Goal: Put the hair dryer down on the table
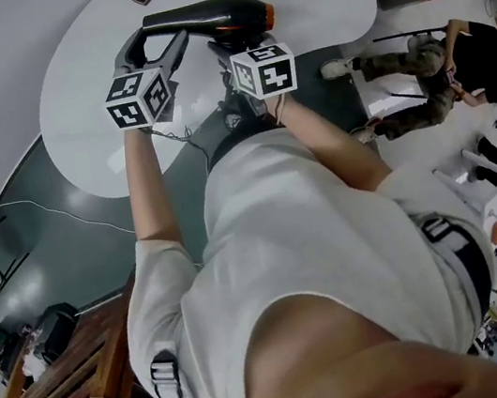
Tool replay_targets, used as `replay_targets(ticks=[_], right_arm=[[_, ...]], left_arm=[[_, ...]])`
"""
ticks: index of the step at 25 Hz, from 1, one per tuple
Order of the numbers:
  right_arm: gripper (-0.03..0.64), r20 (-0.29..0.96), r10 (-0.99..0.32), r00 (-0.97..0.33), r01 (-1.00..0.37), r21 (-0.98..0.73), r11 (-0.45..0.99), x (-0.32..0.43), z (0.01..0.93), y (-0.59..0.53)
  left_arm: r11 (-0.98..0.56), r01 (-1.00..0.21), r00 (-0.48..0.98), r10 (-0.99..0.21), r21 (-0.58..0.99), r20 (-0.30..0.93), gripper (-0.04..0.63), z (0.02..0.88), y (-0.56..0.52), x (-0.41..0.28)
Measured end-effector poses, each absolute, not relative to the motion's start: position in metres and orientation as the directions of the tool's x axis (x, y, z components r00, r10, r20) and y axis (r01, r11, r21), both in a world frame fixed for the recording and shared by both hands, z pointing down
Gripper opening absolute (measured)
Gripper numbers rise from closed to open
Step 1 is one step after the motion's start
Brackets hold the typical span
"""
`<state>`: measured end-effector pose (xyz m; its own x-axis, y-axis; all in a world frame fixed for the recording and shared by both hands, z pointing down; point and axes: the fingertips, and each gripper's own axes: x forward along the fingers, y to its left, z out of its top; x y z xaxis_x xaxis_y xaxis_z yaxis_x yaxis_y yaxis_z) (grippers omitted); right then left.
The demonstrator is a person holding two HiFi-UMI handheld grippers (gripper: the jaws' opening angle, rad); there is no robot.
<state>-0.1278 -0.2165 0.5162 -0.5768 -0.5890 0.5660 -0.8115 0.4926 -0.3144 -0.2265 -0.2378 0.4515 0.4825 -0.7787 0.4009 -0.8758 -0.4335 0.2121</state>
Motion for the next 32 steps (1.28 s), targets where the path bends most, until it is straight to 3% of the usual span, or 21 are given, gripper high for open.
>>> replay_targets(ticks=[32], right_arm=[[0.281,0.712,-0.473,-0.519,-0.854,-0.443,0.271,-0.143,0.594,-0.315]], left_arm=[[-0.49,-0.826,0.552,-0.605,0.278,0.574,0.351,0.534,-0.371,-0.232]])
